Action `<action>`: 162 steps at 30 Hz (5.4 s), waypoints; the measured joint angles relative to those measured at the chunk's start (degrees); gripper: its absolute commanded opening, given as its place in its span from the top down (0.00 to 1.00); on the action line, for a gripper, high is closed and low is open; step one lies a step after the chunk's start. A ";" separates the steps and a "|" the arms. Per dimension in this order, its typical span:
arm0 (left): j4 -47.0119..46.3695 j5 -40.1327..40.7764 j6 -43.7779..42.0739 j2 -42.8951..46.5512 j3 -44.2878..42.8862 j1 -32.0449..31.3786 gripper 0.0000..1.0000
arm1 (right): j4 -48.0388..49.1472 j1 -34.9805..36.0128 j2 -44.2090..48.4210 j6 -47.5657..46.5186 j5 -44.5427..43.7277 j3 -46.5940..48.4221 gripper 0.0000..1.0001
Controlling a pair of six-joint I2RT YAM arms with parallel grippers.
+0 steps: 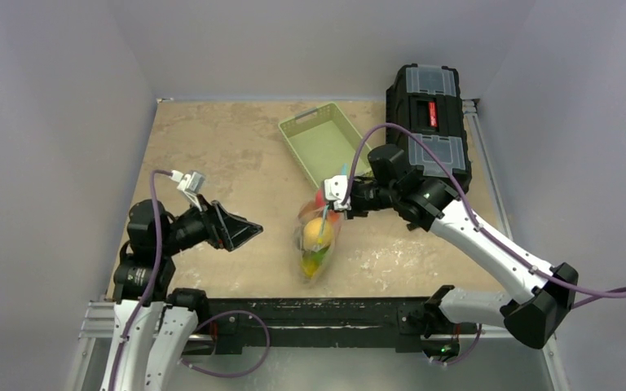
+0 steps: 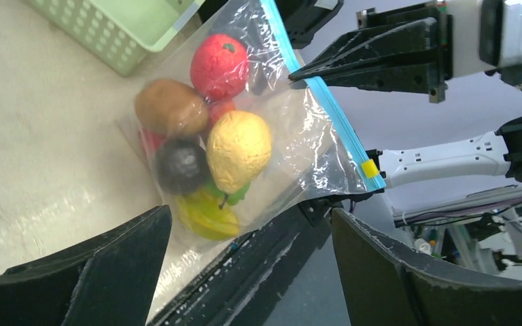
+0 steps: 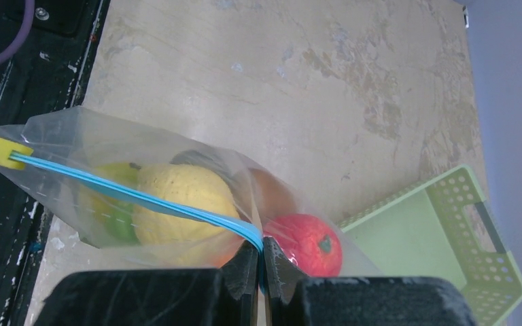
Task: Open the zip-top bag and remove the fake food
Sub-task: Pick up the zipper food storage bag at the center of the board, then unzip the zipper food storage bag at the center of the board.
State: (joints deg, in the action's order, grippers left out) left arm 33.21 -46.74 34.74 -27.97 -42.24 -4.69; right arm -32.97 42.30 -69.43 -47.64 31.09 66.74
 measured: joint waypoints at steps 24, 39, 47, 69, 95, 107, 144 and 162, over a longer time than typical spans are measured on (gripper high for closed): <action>-22.84 20.00 -10.49 -1.81 10.16 -24.87 0.00 | 0.11 -12.31 1.29 3.91 8.52 -3.04 1.00; -26.53 34.27 -14.84 1.01 17.07 -29.62 0.00 | 1.42 -13.25 0.04 4.66 10.71 -3.87 1.00; -20.87 36.72 -14.40 -0.37 14.69 -29.62 0.00 | 1.77 -13.51 0.02 4.85 11.56 -4.48 1.00; -23.85 27.12 -17.88 0.13 13.62 -29.62 0.00 | 2.60 -13.84 -1.03 5.25 12.22 -5.07 1.00; -38.80 29.68 -30.36 -14.97 12.57 -47.63 0.08 | 2.62 -13.88 -2.51 6.08 15.15 -5.07 1.00; -51.84 46.95 -40.15 -25.51 12.57 -55.74 0.55 | 2.60 -13.88 -2.64 6.32 15.80 -5.07 1.00; -47.10 37.00 -26.14 -21.35 13.11 -48.48 1.00 | -22.82 1.14 -10.75 -12.70 20.06 15.02 0.58; -47.30 36.44 -22.34 -21.70 13.11 -47.45 1.00 | -20.52 3.26 -10.84 -9.68 19.32 16.28 0.73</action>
State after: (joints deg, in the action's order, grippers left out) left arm -14.09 -10.31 12.40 -49.67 -29.12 -52.14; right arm -53.49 45.56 -80.27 -57.32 50.41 83.02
